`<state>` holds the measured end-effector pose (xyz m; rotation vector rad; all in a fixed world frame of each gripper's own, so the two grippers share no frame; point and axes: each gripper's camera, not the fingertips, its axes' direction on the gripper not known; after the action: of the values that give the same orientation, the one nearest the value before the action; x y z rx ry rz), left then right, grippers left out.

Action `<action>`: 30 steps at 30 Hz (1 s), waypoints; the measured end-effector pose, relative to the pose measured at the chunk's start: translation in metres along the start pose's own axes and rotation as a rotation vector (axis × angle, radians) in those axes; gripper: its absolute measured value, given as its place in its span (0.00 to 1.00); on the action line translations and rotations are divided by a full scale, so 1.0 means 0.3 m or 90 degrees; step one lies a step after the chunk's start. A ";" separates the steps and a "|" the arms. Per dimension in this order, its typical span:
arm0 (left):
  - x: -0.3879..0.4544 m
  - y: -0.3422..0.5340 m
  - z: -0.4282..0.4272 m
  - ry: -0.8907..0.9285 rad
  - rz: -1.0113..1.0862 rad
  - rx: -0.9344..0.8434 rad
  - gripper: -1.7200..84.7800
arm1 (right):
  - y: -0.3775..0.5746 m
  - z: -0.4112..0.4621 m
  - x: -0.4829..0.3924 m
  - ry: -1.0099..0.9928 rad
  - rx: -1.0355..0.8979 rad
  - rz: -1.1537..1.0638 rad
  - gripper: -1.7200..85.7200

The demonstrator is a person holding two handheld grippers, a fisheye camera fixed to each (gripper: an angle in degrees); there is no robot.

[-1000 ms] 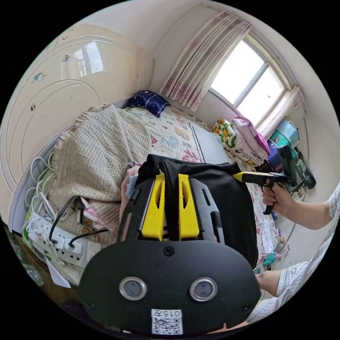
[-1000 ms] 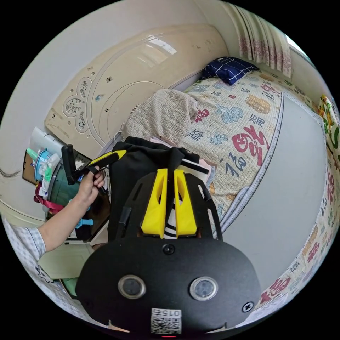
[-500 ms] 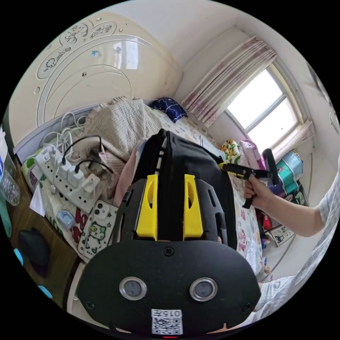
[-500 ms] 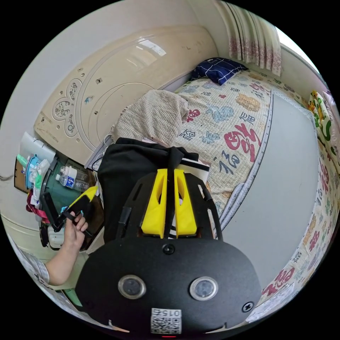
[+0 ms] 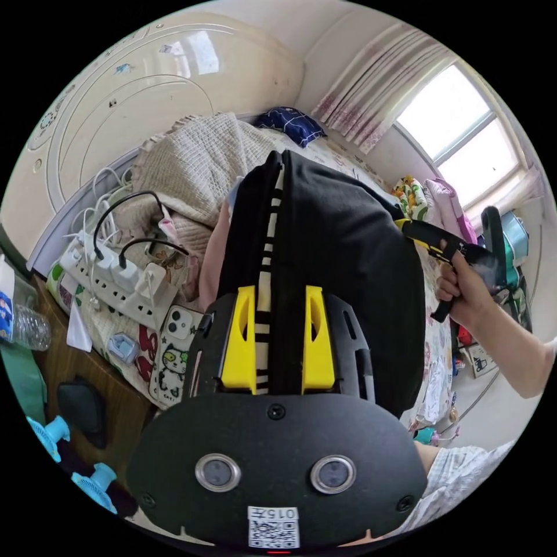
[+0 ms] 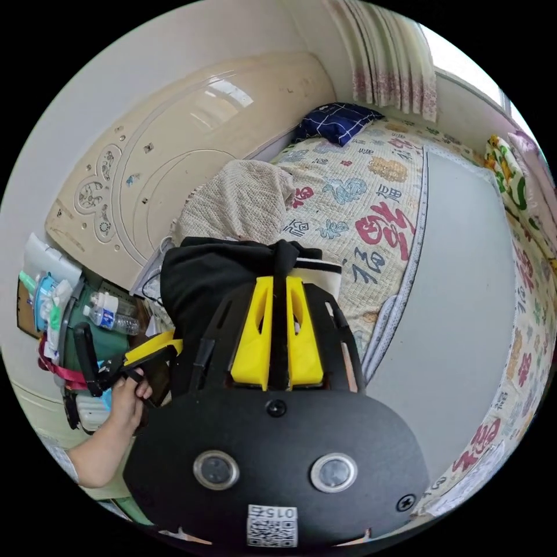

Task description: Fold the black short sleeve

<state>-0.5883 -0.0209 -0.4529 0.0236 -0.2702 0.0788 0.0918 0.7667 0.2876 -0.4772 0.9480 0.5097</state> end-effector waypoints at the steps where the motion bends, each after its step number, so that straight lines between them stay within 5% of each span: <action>1: 0.036 -0.014 -0.037 -0.013 -0.016 -0.011 0.17 | -0.064 -0.035 -0.008 -0.044 -0.004 0.032 0.09; 11: 0.486 -0.018 -0.442 -0.157 -0.030 0.068 0.10 | -0.280 -0.543 -0.094 -0.045 0.005 0.092 0.11; 18: 1.275 -0.019 -0.664 -0.388 0.136 0.367 0.01 | -0.487 -1.101 -0.436 0.350 0.217 0.041 0.03; 23: 1.756 -0.194 -0.527 -0.175 0.270 0.301 0.01 | -0.763 -1.313 -0.416 0.393 0.237 0.129 0.03; 30: 2.491 -0.299 -0.143 0.072 0.373 0.108 0.02 | -1.029 -1.540 -0.028 0.368 0.116 0.294 0.11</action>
<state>0.1484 -0.0532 -0.2954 0.1081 -0.1495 0.6841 -0.0204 0.2511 0.1134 -0.2347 1.6658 0.7086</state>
